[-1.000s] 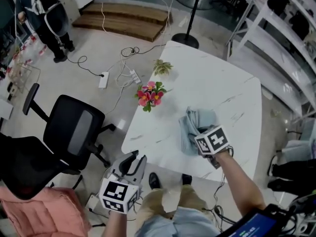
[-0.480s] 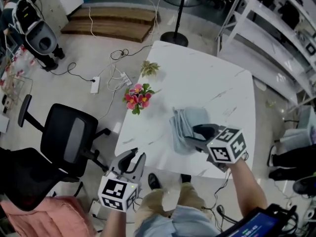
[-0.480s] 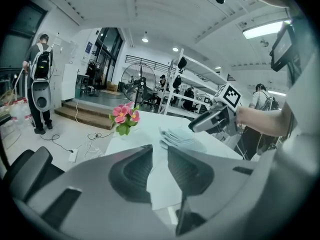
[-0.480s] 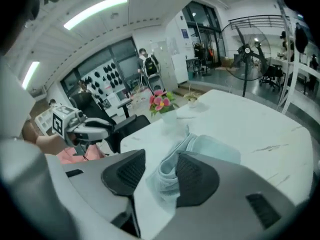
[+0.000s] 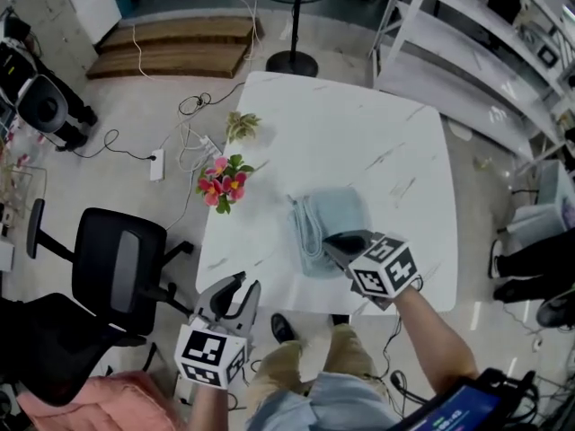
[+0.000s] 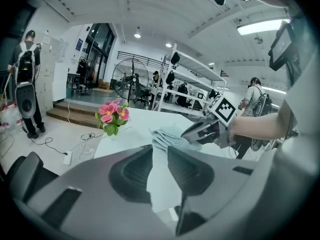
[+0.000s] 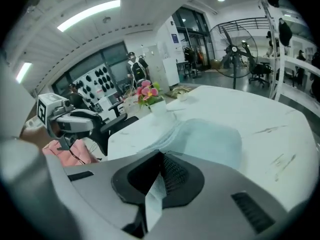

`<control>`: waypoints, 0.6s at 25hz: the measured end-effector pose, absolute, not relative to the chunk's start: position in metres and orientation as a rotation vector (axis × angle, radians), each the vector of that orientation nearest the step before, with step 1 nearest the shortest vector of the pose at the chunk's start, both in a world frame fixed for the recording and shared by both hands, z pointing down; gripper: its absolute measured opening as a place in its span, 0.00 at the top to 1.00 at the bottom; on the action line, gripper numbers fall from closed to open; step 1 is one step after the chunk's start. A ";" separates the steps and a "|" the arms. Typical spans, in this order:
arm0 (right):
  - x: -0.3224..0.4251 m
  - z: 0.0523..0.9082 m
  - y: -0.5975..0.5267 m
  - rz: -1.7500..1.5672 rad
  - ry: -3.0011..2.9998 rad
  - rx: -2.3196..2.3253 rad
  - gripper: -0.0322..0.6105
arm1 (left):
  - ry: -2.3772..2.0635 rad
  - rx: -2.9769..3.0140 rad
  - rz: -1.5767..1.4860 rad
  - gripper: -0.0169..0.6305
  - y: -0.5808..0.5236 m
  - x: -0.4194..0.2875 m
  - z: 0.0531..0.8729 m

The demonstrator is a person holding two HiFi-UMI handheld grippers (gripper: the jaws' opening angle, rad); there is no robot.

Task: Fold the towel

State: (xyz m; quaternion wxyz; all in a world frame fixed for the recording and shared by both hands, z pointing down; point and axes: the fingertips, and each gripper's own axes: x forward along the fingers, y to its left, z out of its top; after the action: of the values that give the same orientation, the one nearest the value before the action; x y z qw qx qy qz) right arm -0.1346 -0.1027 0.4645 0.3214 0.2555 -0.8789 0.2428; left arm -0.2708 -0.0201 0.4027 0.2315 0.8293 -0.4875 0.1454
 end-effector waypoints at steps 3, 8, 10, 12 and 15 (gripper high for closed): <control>-0.152 0.473 -0.092 0.558 -2.304 0.598 0.92 | -1.342 2.275 0.399 0.83 -0.019 -0.272 0.404; -0.165 0.465 -0.084 0.392 -2.320 0.524 0.93 | -1.347 2.261 0.389 0.83 -0.016 -0.270 0.403; -0.170 0.462 -0.079 0.383 -2.334 0.488 0.93 | -1.352 2.250 0.386 0.83 -0.015 -0.274 0.406; -0.168 0.475 -0.073 0.363 -2.292 0.451 0.93 | -1.354 2.239 0.382 0.83 -0.014 -0.276 0.410; -0.166 0.505 -0.065 0.283 -2.214 0.397 0.93 | -1.347 2.230 0.386 0.83 -0.012 -0.275 0.414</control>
State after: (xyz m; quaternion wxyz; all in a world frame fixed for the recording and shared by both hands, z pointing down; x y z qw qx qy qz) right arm -0.1658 -0.0645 0.5048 0.4237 0.1588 -0.8846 0.1130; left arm -0.2751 -0.0124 0.4145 0.2514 0.8195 -0.4951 0.1420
